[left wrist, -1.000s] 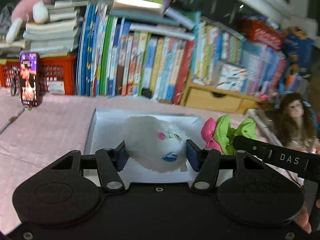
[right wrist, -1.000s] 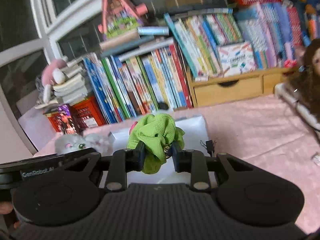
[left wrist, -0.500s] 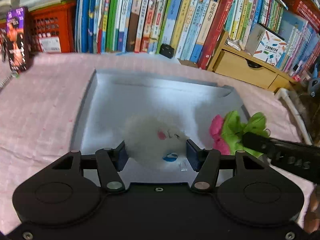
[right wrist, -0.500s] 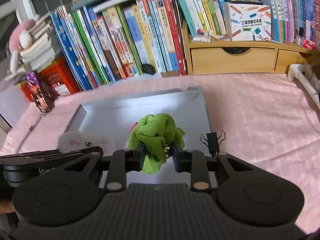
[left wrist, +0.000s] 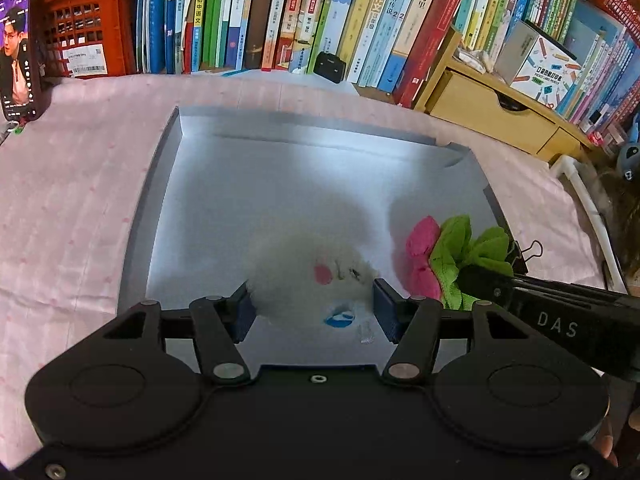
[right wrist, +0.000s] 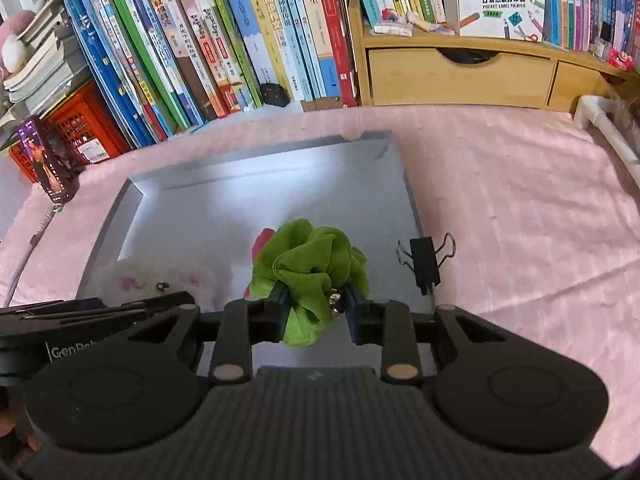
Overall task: Organize books
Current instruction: 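Carry the plush into the white tray with the left tool while the right drops the scrunchie, then move both open tools back from the tray toward the remaining toys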
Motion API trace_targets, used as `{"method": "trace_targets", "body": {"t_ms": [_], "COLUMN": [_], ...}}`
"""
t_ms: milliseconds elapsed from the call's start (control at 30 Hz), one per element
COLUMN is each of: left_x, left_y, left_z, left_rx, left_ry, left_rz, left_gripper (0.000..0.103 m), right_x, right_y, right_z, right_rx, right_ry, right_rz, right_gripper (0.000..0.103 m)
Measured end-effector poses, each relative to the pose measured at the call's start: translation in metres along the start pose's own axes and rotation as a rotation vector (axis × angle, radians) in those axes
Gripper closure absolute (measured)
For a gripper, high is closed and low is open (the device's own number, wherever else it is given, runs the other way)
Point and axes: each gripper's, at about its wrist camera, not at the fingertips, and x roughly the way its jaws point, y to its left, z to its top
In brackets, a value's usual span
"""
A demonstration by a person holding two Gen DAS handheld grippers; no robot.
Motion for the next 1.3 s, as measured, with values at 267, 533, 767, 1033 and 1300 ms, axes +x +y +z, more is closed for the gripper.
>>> {"method": "trace_targets", "body": {"t_ms": [267,533,767,1033,1300], "left_x": [-0.008,-0.049,-0.087,-0.132,-0.163], "left_y": [0.0,-0.005,-0.013,-0.013,-0.011], "left_z": [0.001,-0.004,-0.022,-0.066,-0.128], "left_rx": [-0.006,0.075,0.149,0.208,0.263], "left_ry": [-0.019,-0.148,-0.24,-0.34,-0.411], "left_rz": [-0.034,-0.041,-0.047,-0.095,-0.14], "left_gripper": [0.033,0.023,0.02,0.018,0.015], "right_x": [-0.003,-0.029,-0.066,-0.115,-0.155], "right_y": [0.004,-0.001,-0.003,-0.004,-0.006], "right_z": [-0.001,-0.005,-0.015,-0.049,-0.099], "right_rx": [-0.005,-0.008,-0.044,-0.131,-0.203], "right_ry": [-0.013,-0.084,-0.179,-0.307,-0.418], "right_rz": [0.019,0.063,0.081,0.098,0.097], "right_gripper": [0.045,0.035,0.026,0.018,0.014]}}
